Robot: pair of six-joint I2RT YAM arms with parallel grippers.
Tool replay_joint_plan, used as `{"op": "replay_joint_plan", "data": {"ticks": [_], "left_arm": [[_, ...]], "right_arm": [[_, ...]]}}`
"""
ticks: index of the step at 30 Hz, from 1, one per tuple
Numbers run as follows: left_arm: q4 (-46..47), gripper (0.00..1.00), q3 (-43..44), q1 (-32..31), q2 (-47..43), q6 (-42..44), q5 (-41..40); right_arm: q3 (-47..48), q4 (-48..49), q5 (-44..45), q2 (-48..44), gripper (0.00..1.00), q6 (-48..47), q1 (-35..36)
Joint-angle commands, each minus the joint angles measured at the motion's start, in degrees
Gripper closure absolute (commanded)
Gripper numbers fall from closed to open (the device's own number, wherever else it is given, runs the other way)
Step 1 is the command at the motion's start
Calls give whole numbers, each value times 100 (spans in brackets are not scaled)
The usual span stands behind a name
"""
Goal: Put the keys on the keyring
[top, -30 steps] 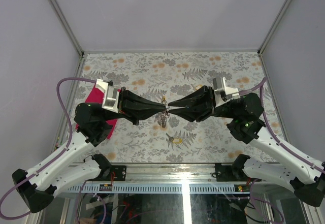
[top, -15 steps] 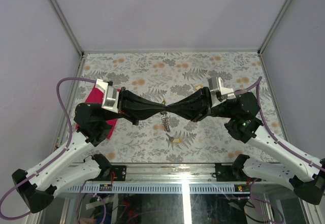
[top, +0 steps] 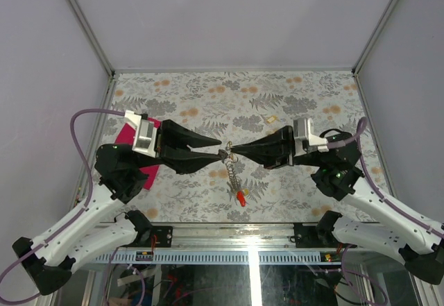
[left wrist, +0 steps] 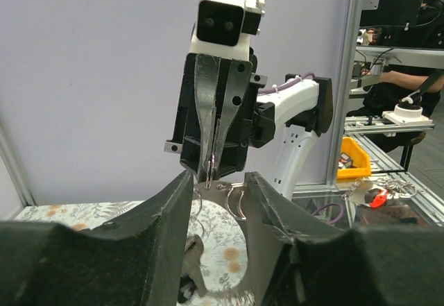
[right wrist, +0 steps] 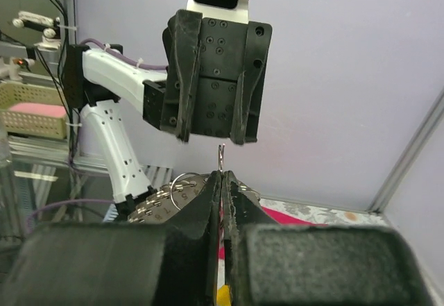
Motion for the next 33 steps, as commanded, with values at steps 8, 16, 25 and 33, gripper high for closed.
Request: {"op": "replay_joint_plan", "data": {"ticks": [8, 16, 25, 33], "left_arm": [[-2440, 56, 485, 35, -714, 436, -862], [-3152, 54, 498, 31, -558, 428, -959], [-3815, 51, 637, 36, -197, 361, -1354], [-4066, 49, 621, 38, 23, 296, -1794]], "right_arm": [[-450, -271, -113, -1157, 100, -3051, 56], [-429, -1562, 20, -1569, 100, -4729, 53], [-434, -2452, 254, -1734, 100, -5705, 56], [-439, -2977, 464, -1822, 100, -6112, 52]]}}
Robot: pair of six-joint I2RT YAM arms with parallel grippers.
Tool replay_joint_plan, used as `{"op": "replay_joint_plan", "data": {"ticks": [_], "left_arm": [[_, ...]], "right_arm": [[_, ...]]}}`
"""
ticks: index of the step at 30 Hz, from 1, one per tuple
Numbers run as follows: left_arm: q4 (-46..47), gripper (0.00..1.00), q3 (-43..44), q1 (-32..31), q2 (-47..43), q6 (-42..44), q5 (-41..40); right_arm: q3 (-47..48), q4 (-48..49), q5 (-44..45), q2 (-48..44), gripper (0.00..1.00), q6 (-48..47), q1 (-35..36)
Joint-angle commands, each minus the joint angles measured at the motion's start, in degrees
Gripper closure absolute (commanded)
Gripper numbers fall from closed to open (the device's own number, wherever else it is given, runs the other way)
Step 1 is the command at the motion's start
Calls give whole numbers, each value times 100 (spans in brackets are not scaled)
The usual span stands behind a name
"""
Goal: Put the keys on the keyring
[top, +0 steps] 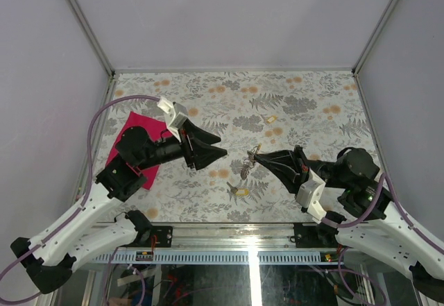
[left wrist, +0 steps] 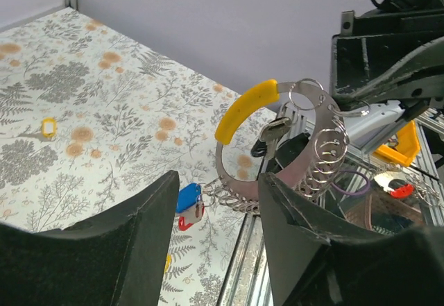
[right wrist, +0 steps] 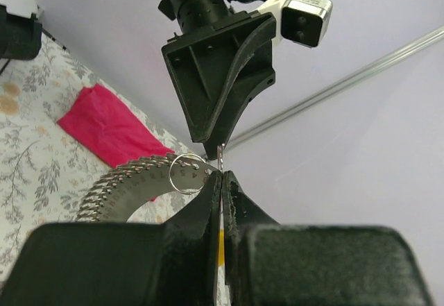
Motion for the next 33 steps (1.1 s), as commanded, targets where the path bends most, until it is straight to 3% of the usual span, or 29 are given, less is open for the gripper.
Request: {"op": "replay_joint_plan", "data": {"ticks": [1, 9, 20, 28, 33], "left_arm": [[-195, 49, 201, 36, 90, -65, -388], [-615, 48, -61, 36, 307, -383, -1261], [-1039, 47, -546, -93, 1481, -686, -1965], [-1505, 45, -264, -1605, 2870, -512, -3595], [-1784, 45, 54, -2080, 3663, -415, -4113]], "right_arm": [[57, -65, 230, -120, 100, -398, 48], [144, -836, 752, -323, 100, 23, 46], [527, -2509, 2198, -831, 100, 1871, 38], [671, -2962, 2563, -833, 100, 2360, 48], [596, -2953, 2586, -969, 100, 2498, 41]]}}
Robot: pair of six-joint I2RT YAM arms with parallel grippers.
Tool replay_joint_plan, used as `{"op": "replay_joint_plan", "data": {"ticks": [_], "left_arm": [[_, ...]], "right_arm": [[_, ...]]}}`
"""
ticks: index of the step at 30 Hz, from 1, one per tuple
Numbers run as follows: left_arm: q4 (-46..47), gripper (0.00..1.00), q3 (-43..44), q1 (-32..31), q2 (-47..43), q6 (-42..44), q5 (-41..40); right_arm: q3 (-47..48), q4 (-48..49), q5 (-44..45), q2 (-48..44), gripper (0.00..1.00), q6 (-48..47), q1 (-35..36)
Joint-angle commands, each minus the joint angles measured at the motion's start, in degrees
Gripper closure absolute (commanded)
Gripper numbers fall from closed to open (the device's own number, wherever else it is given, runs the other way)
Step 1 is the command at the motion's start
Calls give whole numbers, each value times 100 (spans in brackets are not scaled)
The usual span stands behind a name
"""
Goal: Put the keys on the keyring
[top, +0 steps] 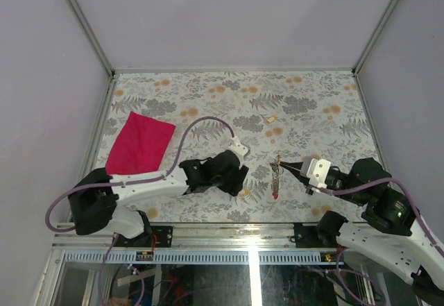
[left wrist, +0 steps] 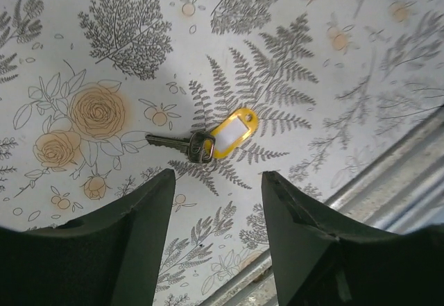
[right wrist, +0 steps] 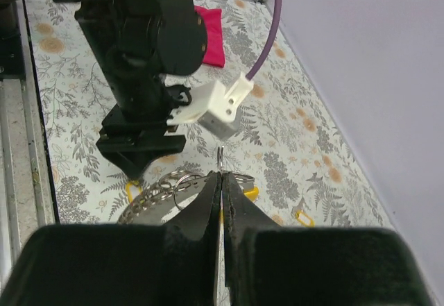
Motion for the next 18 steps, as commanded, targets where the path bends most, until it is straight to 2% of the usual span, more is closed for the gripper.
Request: {"op": "replay_joint_plan", "data": {"ticks": [1, 8, 12, 14, 18], "left_arm": [[-279, 45, 394, -300, 462, 157, -866], [-381, 46, 750, -692, 1210, 374, -1203], [-494, 52, 876, -747, 1437, 277, -1304], [-447, 55, 771, -747, 1342, -55, -1481], [-160, 54, 324, -751, 852, -1055, -1832]], "right_arm": [[154, 162, 223, -182, 100, 321, 41], [125, 56, 319, -395, 100, 423, 39], [147, -11, 350, -410, 100, 448, 42], [143, -13, 350, -403, 100, 478, 37], [142, -28, 396, -332, 100, 585, 38]]}}
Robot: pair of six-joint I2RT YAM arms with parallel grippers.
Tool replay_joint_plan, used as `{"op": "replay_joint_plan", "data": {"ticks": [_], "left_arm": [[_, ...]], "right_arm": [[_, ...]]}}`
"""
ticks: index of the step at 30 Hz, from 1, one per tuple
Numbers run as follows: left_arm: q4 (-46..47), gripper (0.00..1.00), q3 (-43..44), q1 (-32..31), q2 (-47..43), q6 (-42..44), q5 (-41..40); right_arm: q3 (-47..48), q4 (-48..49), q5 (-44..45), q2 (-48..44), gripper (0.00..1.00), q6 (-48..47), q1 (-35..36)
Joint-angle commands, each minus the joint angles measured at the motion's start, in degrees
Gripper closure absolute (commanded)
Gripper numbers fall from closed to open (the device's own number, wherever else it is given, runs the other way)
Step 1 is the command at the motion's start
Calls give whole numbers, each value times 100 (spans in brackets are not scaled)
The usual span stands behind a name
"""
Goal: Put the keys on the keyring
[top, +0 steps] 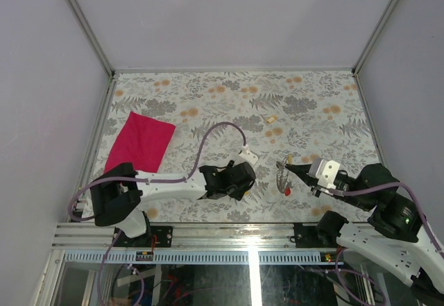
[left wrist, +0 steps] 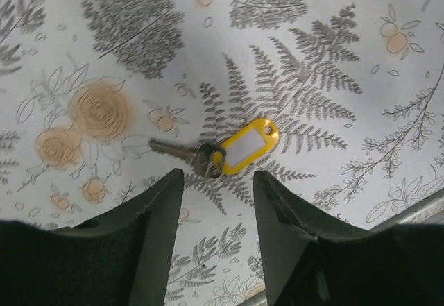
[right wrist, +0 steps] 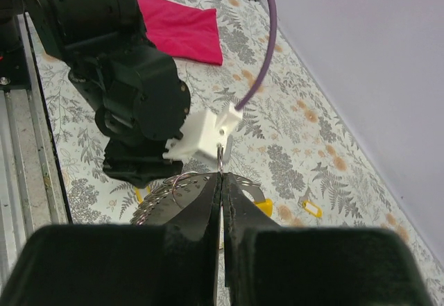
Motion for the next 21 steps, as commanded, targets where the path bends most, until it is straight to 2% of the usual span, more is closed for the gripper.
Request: {"op": "replay_joint_plan", "data": {"ticks": [1, 4, 9, 21], "left_arm": [[280, 54, -413, -15, -582, -1295, -696], [406, 54, -625, -18, -731, -2006, -755], [647, 54, -911, -28, -773, -2589, -649], [916, 61, -1091, -21, -564, -2806, -490]], "right_arm": [[134, 192, 192, 60, 100, 214, 37], [90, 285, 242, 79, 100, 285, 44], [175, 309, 352, 182, 100, 483, 40], [10, 368, 451, 128, 100, 570, 36]]}}
